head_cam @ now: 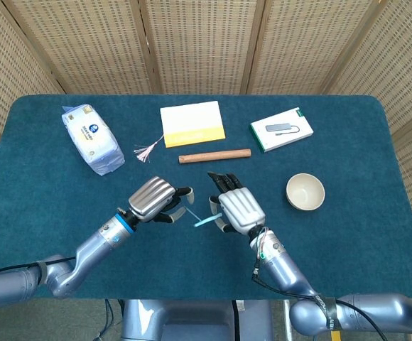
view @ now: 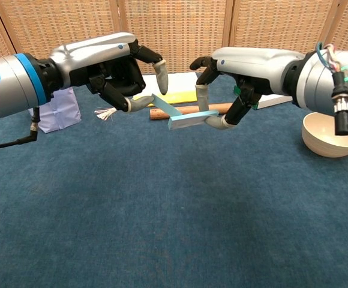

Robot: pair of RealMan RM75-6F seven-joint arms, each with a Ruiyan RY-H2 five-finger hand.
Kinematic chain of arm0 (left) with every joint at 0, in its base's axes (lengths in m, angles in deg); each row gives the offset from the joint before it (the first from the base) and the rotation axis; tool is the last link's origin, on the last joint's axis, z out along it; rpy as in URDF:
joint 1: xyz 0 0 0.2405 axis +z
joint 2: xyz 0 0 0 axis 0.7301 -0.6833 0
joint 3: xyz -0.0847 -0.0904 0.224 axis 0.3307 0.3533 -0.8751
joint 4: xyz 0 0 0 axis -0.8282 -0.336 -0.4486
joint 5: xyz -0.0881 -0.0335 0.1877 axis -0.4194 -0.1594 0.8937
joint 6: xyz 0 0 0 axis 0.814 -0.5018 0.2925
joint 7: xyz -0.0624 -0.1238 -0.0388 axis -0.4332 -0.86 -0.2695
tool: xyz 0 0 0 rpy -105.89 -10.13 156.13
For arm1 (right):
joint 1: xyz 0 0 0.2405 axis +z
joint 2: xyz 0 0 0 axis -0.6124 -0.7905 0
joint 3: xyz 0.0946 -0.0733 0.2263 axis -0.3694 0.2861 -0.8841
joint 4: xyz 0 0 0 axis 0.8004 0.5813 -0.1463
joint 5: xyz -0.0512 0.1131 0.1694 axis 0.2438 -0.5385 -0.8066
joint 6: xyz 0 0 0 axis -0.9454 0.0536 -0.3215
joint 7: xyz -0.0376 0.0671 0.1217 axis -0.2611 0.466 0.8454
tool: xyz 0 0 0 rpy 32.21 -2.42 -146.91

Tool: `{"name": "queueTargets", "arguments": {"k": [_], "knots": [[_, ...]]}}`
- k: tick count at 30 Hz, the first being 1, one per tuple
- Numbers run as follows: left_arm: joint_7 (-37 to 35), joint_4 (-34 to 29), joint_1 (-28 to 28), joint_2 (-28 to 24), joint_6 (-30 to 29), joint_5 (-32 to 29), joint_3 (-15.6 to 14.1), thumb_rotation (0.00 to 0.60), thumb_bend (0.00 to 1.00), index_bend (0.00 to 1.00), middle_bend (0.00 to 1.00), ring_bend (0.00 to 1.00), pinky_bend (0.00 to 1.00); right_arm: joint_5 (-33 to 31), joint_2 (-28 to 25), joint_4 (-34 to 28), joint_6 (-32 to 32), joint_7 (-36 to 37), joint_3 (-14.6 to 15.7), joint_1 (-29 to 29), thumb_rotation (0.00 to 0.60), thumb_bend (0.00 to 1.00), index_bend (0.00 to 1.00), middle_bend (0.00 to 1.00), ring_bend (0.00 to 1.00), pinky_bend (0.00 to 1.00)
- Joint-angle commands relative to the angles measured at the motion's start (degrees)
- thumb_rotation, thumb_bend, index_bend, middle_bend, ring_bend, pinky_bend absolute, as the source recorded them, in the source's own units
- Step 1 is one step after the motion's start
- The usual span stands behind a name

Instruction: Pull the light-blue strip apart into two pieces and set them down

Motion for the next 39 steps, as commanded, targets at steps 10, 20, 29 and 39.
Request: {"name": "queueTargets", "arguments": {"k": [10,20,29,39], "knots": [[1.0,-1.4,-0.2,-0.6,0.8,-1.5,0.2,0.600,0.44,0.44,0.94,0.96,0.99,-0.4,-0.5,-0.5,-0.2,-0.1,0.0,0.4,0.600,0.59,0.62,0.00,0.00,0.00],[1.3,-0.8,-0.1,0.4,0.3,-1.9,0.2,0.600,0.47,0.58,0.94,0.96,0.99,-0.3,-0.5,-0.6,-0.5,0.1,0.1,0.5,0.600,0.59,0.62,0.00,0.00,0.00],[1.4,-0.4,0.2,0.5,-0.7,-2.0,0.4,0.600,0.62,0.82,0.94,0.96,0.99,-0.1,-1.2,-0.1,-0.6,0.7,0.3,0.2,0.600,0.59,0.62,0.00,0.00,0.00],[1.5,0.6,3.8,-7.2,-3.3,-3.3,0.2,0.600,0.66,0.84,0.94,0.96,0.99,0.6,-4.1,2.0,0.2,3.5,0.4,-1.2,0.600,0.59,0.62,0.00,0.00,0.00]]}}
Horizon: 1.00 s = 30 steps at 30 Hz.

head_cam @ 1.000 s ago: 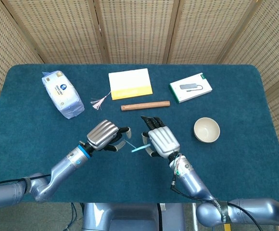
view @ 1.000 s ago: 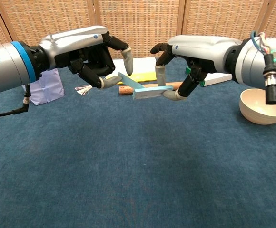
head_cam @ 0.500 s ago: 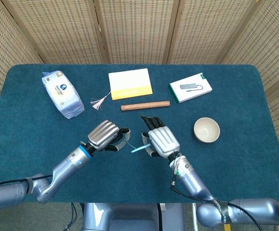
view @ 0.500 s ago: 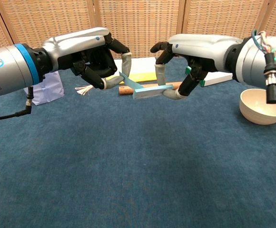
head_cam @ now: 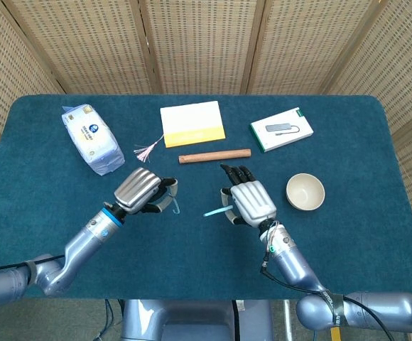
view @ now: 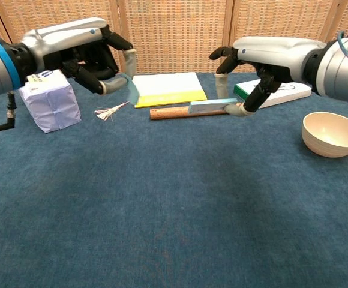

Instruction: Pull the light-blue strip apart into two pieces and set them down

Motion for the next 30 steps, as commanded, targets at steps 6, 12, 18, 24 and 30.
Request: {"name": "queueTargets", "arguments": {"k": [6,12,18,24,30], "knots": [[-6.9,5.8,6.0,-8.7,-3.8,0.1,-1.9,0.600,0.56,0.84,0.94,0.95,0.99,0.5,-1.8,3.5,1.9,3.1,0.4,-1.3,0.600,0.59,0.62,0.00,0.00,0.00],[-10.0,12.2,8.9,-10.3,-5.7,2.0,-4.1,0.600,0.03,0.30,0.34,0.47,0.77,0.8,-0.3,6.9,1.6,2.9,1.1,-1.5,0.600,0.20,0.25,0.00,0.00,0.00],[-8.9,12.7,10.6,-12.4,-5.8,1.3,-4.7,0.600,0.00,0.01,0.00,0.04,0.36,-0.1,0.6,7.8,-0.6,2.1,0.5,-2.1,0.600,0.00,0.00,0.00,0.00,0.00],[-8.7,10.7,13.4,-15.4,-8.1,0.6,-4.9,0.600,0.00,0.00,0.00,0.00,0.23,6.8,-2.1,6.3,-3.5,4.6,1.4,-4.7,0.600,0.00,0.00,0.00,0.00,0.00],[-9.4,8.5,20.3,-17.6,-17.7,1.3,-5.7,0.600,0.00,0.00,0.00,0.00,0.17,23.1,-6.9,8.4,-12.2,13.1,6.7,-12.5,0.600,0.00,0.00,0.00,0.00,0.00]]}}
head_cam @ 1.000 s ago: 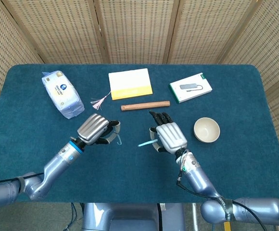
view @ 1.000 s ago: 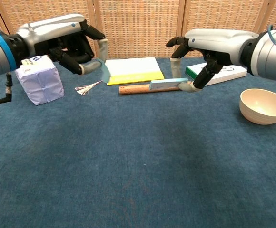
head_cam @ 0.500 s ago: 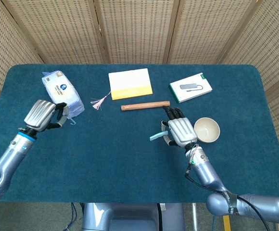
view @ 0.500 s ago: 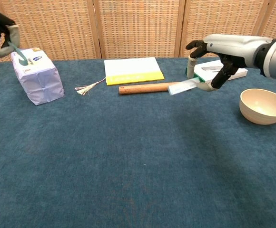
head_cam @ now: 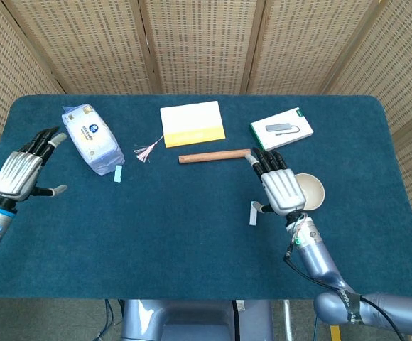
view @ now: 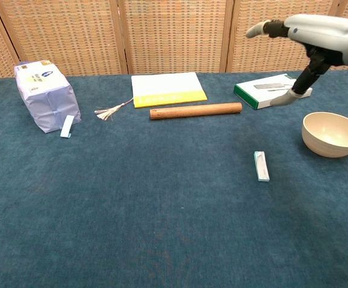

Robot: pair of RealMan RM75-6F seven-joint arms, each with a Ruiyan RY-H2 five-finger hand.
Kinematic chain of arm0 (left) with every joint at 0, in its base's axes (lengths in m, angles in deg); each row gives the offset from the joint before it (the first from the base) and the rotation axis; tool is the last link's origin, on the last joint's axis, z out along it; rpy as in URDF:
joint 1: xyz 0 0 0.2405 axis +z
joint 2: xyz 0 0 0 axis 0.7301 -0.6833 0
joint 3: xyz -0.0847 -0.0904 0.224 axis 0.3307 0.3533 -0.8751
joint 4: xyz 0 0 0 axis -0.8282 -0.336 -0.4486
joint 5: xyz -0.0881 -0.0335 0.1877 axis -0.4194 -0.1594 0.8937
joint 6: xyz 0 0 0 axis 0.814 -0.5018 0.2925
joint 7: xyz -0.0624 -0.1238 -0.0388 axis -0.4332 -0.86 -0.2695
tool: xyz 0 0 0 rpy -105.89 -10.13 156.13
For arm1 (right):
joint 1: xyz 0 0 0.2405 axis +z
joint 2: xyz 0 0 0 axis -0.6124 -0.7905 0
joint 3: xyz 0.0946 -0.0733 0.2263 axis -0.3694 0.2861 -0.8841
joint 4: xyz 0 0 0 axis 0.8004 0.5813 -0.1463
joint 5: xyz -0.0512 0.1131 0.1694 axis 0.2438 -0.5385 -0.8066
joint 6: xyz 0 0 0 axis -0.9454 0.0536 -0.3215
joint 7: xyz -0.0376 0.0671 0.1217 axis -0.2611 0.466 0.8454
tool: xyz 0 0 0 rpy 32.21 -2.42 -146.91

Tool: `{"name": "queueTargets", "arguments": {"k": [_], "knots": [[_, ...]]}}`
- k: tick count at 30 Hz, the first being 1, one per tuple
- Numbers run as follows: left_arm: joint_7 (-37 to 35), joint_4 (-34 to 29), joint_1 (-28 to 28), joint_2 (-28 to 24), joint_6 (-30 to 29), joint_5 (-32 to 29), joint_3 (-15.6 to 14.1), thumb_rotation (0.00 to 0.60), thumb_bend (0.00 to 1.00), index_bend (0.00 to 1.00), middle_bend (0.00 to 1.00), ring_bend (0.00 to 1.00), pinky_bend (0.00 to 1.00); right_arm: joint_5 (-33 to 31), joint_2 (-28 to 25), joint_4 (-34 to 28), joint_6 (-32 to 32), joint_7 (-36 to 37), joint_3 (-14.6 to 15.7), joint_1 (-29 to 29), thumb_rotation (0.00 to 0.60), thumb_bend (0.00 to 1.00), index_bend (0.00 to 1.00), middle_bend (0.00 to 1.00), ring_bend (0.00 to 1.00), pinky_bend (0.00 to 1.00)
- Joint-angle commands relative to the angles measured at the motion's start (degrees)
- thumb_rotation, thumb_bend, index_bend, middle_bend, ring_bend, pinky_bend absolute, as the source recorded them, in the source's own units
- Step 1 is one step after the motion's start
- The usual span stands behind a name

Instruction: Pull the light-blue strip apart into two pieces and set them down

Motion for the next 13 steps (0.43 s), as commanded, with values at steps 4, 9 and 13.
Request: {"name": "queueTargets", "arguments": {"k": [4,9,13], "knots": [[-0.3,-2.7,10.2,-1.6,-11.6,0.1,-2.2,0.600,0.00,0.00,0.00,0.00,0.14,18.8,-5.2,8.4,-12.4,17.3,7.8,-12.3,0.600,0.00,0.00,0.00,0.00,0.00],[-1.0,-2.8,16.6,-0.2,-16.8,-1.3,-3.7,0.600,0.00,0.00,0.00,0.00,0.12,23.7,-4.6,18.4,-19.2,27.3,10.0,-18.8,0.600,0.00,0.00,0.00,0.00,0.00],[-0.2,-2.4,20.4,1.7,-20.2,-1.5,-4.4,0.600,0.00,0.00,0.00,0.00,0.11,25.7,-3.3,24.2,-23.4,33.0,11.4,-23.3,0.600,0.00,0.00,0.00,0.00,0.00]]}}
